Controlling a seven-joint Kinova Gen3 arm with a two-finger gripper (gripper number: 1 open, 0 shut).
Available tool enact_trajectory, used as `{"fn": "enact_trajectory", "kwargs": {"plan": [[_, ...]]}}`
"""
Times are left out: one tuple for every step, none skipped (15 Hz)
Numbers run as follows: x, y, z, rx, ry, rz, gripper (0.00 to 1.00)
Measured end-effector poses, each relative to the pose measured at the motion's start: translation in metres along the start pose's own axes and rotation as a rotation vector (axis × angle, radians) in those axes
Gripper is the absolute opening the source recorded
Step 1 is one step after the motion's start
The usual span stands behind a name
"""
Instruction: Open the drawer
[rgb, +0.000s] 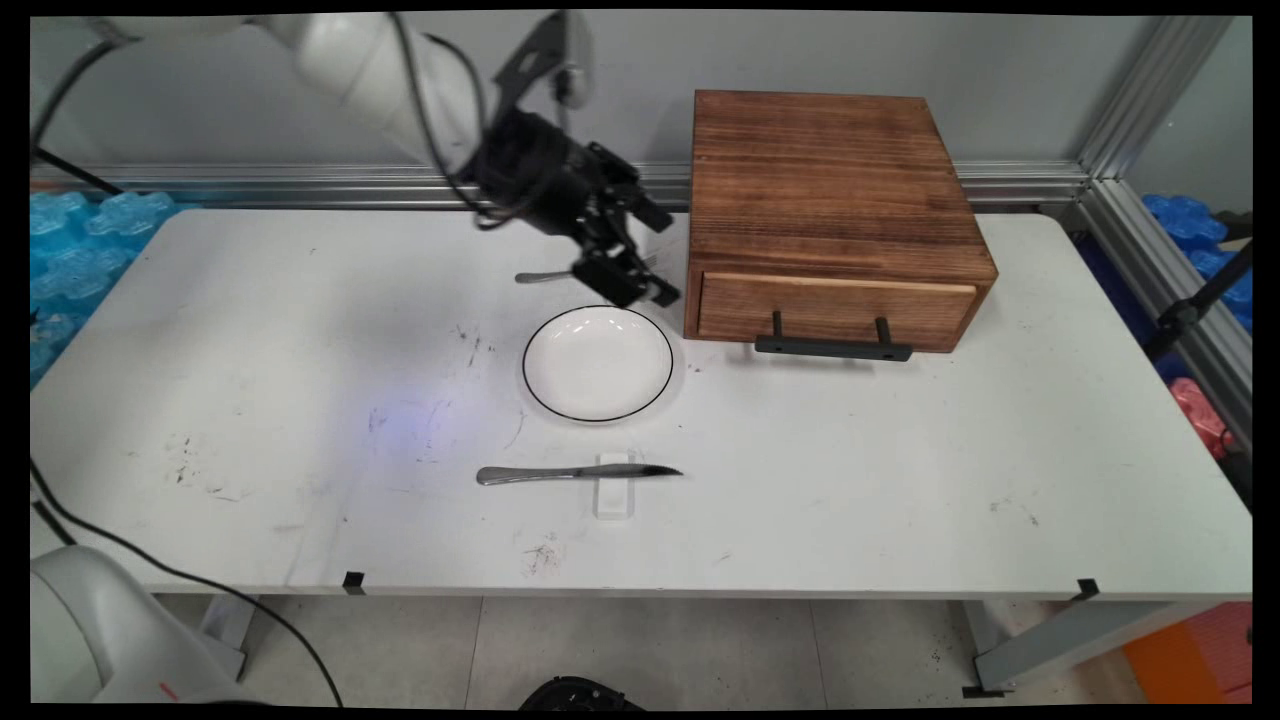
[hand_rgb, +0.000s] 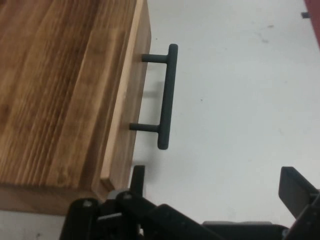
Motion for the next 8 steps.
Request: {"fn": "enact_trajectory", "kwargs": {"plan": [[0.009, 0.000, 0.009, 0.005, -0.014, 0.008, 1.00], [0.018, 0.000, 0.018, 0.010, -0.029, 0.017, 1.00], [0.027, 0.000, 0.029, 0.015, -0.048, 0.027, 1.00], [0.036, 0.000, 0.040, 0.021, -0.068, 0.036, 1.00], [0.042, 0.000, 0.050, 0.025, -0.085, 0.045, 1.00], [0.050, 0.001, 0.061, 0.028, -0.105, 0.054, 1.00], [0.056, 0.001, 0.070, 0.029, -0.122, 0.063, 1.00], [0.063, 0.002, 0.081, 0.030, -0.141, 0.071, 1.00]]}}
